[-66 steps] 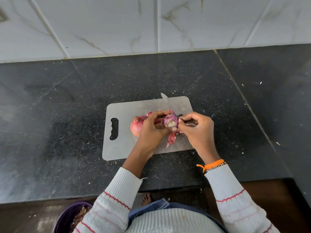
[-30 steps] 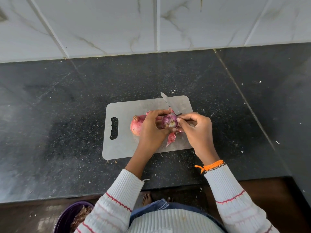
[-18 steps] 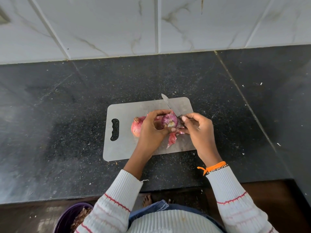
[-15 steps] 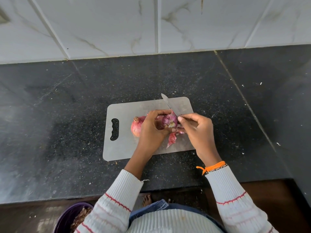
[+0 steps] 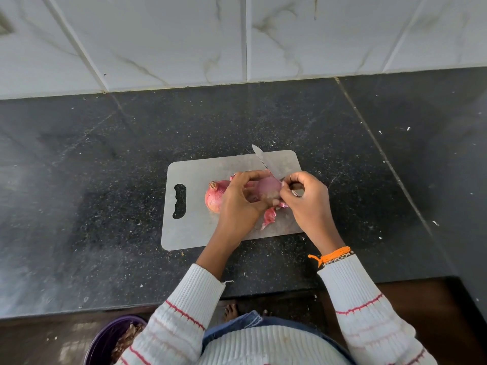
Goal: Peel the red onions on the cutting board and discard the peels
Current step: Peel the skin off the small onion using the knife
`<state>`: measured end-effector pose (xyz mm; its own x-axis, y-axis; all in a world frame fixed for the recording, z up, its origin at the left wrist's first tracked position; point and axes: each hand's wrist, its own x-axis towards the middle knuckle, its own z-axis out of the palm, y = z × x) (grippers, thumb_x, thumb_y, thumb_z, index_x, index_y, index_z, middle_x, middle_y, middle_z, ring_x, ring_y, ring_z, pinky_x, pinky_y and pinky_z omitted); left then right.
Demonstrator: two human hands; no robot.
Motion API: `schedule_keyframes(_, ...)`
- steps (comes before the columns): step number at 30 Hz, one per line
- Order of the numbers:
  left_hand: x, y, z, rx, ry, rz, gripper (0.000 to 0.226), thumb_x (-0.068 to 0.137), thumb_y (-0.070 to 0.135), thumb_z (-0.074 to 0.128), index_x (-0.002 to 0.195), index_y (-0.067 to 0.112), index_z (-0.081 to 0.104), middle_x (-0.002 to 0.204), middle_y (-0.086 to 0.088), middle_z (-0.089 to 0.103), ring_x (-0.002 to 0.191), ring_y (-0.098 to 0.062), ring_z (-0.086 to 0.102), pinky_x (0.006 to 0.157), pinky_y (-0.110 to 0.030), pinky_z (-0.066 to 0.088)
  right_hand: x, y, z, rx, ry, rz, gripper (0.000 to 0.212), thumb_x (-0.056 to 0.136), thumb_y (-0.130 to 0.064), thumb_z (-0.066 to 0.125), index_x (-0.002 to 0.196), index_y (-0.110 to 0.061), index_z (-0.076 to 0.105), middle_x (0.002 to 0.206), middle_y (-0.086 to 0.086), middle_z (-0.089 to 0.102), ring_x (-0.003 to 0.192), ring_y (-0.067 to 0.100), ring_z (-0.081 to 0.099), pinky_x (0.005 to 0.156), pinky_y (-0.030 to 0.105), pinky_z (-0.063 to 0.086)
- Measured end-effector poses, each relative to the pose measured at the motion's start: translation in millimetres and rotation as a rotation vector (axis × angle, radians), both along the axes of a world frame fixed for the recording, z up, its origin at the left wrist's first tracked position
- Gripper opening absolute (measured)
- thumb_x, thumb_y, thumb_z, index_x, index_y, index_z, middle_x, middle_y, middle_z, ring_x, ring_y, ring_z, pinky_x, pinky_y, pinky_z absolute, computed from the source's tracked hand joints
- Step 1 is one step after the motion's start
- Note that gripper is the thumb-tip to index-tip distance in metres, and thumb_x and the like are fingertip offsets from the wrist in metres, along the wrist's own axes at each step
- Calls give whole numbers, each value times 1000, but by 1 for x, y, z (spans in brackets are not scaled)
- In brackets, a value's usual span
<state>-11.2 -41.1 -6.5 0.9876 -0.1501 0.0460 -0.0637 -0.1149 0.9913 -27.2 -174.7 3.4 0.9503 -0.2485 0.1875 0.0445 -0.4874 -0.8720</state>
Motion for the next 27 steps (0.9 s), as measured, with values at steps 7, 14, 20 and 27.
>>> schedule_keyframes(7,-2,4,2,-417,174,-133,45,71,-7,67,110,14,56,102,3,68,96,-17,66,81,-27,55,0,-11,-8,-32,138,21,6,82,-11,66,81,-12,60,72,-10,57,67,1,54,58,5,43)
schedule_keyframes(14,0,1,2,-515,305,-133,36,81,-4,57,112,13,54,106,-4,67,90,-16,68,73,-22,56,0,-11,-10,58,52,-2,20,94,-16,49,99,-10,67,95,2,69,85,13,66,76,34,57)
schedule_keyframes(20,-2,-2,-2,-398,311,-81,47,70,18,69,114,9,59,114,-13,65,107,-27,63,89,-37,54,-7,-6,5,45,-68,21,13,82,-14,69,94,-17,71,87,-12,66,86,5,65,77,23,55)
schedule_keyframes(27,-4,-4,-2,-175,192,-2,43,73,6,73,114,9,61,109,-7,66,101,-18,65,89,-40,54,-5,-7,3,143,37,-28,14,75,-7,73,87,-13,73,82,-14,66,83,5,66,76,25,56)
